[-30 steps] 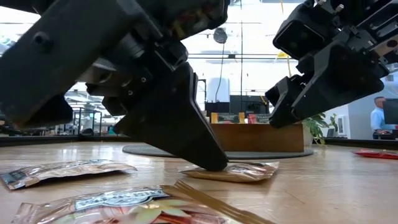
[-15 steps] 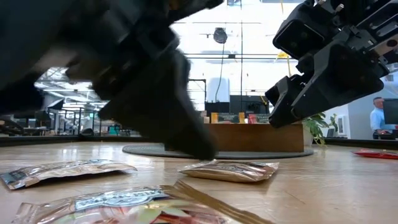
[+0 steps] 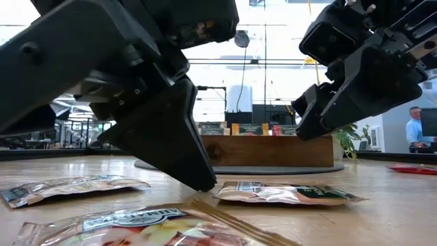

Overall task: Pick & Place Tea
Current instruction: Put the brown tea bag into the left section of the wooden organizer

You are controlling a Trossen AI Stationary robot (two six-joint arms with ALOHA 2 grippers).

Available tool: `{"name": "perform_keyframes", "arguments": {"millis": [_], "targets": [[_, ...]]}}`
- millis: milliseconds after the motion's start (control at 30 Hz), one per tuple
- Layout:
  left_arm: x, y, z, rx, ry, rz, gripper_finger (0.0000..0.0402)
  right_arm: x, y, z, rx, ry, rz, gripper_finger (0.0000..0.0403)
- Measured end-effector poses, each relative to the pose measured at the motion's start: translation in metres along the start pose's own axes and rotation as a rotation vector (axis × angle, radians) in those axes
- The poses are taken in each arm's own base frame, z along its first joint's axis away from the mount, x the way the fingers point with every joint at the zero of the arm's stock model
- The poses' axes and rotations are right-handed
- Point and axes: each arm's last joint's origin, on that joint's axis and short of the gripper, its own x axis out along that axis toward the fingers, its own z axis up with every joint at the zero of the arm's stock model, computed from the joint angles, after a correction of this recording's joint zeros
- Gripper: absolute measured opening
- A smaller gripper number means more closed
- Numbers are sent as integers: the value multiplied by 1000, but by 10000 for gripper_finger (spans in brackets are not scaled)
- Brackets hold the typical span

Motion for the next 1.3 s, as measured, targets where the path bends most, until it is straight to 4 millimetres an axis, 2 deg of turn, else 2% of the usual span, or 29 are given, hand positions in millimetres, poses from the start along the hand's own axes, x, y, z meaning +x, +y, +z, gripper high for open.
{"name": "perform_keyframes", "arguments": {"millis": [167,267,500,600,833,1067,1300], "targets": [[0,1,0,3,0,9,30,0,2,-1,9,25,72,157],[-6,-4,0,59,-28,41,30,0,3,-3,7,41,70,157],[-29,-30,16,159,-119,-31,30,0,11,-8,-22,80,95,157],[-30,-30,24,146,-172,-45,30,0,13,-9,-40,76,90,157],[-7,-9,24,88,-91,-63,30,0,13,-9,-41,72,91,157],[8,-1,18,6,-25,-65,30,-1,13,-11,-36,96,84,157],[22,5,17,-44,1,-85,30,-1,12,-16,43,160,85,157]]}}
